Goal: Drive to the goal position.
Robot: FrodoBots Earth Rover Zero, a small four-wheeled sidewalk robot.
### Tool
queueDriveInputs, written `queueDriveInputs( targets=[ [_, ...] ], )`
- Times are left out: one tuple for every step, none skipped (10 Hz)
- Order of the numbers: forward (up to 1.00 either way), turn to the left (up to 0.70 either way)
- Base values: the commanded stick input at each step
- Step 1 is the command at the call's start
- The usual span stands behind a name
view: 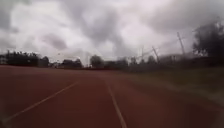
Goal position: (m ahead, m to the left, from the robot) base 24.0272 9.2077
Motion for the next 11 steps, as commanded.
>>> queueDriveInputs(
  targets=[
    [0.70,0.00],
    [0.70,0.00],
    [0.70,0.00],
    [0.70,0.00],
    [0.70,0.00],
    [0.70,0.00],
    [0.70,0.00],
    [0.70,0.00],
    [0.70,0.00],
    [0.70,0.00],
    [0.70,0.00]
  ],
)
